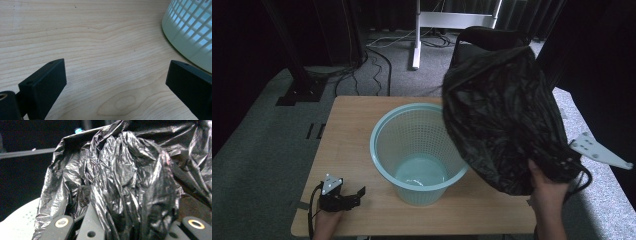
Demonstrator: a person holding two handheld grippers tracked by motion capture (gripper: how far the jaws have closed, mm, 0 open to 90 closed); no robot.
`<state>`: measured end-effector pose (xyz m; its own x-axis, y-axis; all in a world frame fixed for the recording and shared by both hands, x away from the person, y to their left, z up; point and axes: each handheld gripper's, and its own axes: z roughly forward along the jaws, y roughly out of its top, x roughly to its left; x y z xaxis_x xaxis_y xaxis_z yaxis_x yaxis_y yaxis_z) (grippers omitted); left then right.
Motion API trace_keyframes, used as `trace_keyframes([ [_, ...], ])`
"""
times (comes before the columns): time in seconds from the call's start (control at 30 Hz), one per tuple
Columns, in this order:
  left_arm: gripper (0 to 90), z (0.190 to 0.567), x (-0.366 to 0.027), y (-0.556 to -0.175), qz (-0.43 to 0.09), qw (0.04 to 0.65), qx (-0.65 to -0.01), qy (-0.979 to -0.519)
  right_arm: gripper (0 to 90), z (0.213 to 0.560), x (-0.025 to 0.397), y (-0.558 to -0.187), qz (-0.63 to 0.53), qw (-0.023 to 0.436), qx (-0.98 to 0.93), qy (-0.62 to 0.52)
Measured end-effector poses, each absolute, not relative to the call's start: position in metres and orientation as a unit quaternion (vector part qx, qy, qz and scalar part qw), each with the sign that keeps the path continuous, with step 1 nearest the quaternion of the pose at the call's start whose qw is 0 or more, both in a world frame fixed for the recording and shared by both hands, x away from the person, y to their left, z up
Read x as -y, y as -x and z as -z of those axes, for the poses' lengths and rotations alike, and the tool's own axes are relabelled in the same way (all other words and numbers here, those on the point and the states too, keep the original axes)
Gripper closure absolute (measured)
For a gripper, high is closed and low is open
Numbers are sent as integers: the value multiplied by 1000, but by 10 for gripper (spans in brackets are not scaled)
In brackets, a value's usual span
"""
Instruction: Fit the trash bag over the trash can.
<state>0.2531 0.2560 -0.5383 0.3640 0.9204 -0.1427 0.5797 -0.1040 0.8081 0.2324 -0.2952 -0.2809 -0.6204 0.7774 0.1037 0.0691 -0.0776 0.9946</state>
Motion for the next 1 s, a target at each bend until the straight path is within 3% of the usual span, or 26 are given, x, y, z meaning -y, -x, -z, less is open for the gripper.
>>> trace_keyframes([
  [0.53, 31, 536, -263, -251, -208, 422, -528, -707, 831, 280, 170, -268, -646, 124, -703, -272],
  [0.83, 31, 535, -266, -251, -209, 425, -530, -704, 817, 287, 140, -277, -598, 111, -748, -266],
  [0.9, 31, 535, -266, -251, -209, 424, -529, -705, 768, 287, 138, -281, -594, 96, -753, -266],
  [1.0, 31, 535, -266, -251, -208, 422, -529, -706, 520, 285, 138, -286, -599, 73, -750, -270],
])
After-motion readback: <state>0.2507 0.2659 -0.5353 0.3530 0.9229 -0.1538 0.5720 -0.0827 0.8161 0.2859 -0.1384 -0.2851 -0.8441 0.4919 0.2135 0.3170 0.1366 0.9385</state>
